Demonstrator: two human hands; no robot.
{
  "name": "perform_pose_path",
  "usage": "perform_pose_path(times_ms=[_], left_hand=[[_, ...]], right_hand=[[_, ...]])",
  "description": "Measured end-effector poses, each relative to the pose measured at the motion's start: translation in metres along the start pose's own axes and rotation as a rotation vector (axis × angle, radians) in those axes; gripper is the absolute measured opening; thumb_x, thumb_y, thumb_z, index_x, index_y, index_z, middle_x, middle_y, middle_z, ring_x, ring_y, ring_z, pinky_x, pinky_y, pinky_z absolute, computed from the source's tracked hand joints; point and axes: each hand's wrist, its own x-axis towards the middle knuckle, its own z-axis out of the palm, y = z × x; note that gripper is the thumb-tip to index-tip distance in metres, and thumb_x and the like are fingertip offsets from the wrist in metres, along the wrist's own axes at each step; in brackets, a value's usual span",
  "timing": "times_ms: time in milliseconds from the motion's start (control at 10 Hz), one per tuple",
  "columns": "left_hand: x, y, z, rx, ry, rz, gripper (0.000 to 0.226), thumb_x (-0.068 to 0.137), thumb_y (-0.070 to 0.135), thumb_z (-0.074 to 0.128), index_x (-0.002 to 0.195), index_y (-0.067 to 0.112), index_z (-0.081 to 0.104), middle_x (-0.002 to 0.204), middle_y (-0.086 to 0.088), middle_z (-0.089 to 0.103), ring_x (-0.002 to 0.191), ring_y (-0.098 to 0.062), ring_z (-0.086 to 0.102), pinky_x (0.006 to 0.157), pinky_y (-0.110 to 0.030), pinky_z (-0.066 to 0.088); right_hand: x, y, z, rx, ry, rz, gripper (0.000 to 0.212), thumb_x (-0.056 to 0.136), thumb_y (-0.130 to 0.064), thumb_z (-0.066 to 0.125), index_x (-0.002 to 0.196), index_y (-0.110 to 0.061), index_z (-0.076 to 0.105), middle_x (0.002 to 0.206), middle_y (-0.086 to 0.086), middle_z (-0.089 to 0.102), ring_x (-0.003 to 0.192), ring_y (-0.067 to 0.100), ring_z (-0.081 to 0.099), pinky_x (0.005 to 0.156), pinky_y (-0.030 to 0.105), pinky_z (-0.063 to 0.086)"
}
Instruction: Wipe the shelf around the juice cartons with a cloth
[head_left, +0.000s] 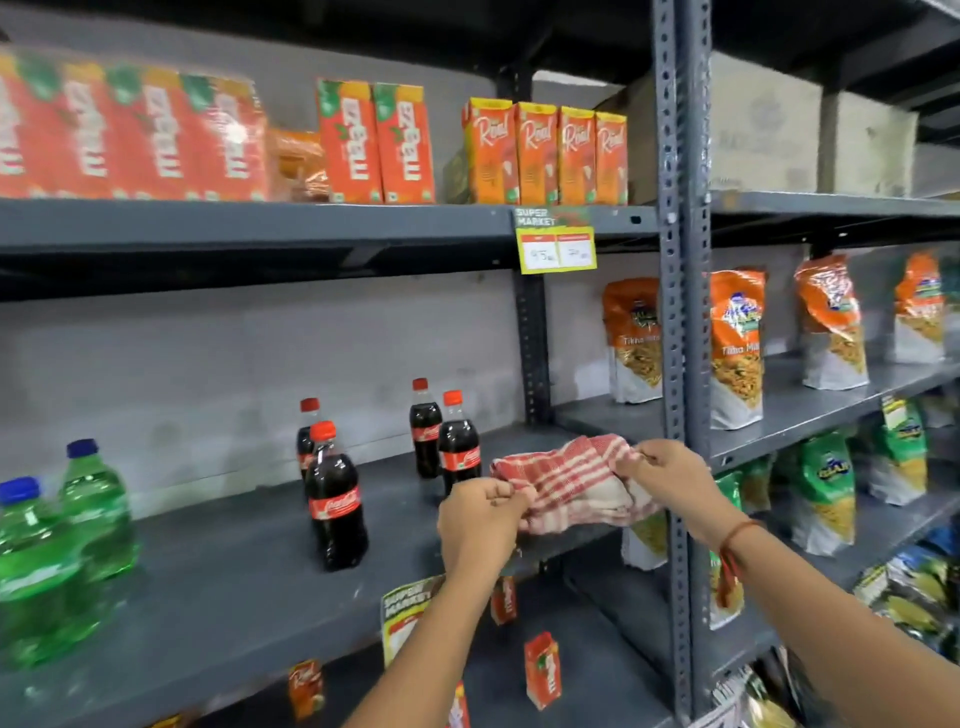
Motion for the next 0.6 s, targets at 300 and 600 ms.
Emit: perform_pose_path(times_ms=[300,600], left_hand=[[0.052,-0.014,0.056,0.37,0.08,-0.017,0.018,0.075,0.035,0.067,0.059,0.027,0.071,0.063,0.007,0.071,0.068,-0.018,0.067,0.06,-0.033,0.056],[0.04,-0.011,0.035,0.528,0.135,0.106,0.018,0.077,0.041,0.065,0.068,0.028,0.073,0.069,0.004,0.07,0.072,-0.023,0.063,0.058,-0.03,0.046]], right_hand=[[0.087,0.038,0.031,-0.343,-0.054,-0.009,0.028,0.088,-0.031,0.059,0.083,-0.004,0.066,0.074,0.013,0.065,0.071,0.033,0.061,0.063,0.033,0.043],[0.069,0.047,0.041,-0.349,0.176,-0.233,0.053,0.088,-0.02,0.063,0.139,-0.009,0.054,0.123,0.018,0.067,0.114,0.039,0.06,0.093,0.043,0.049]])
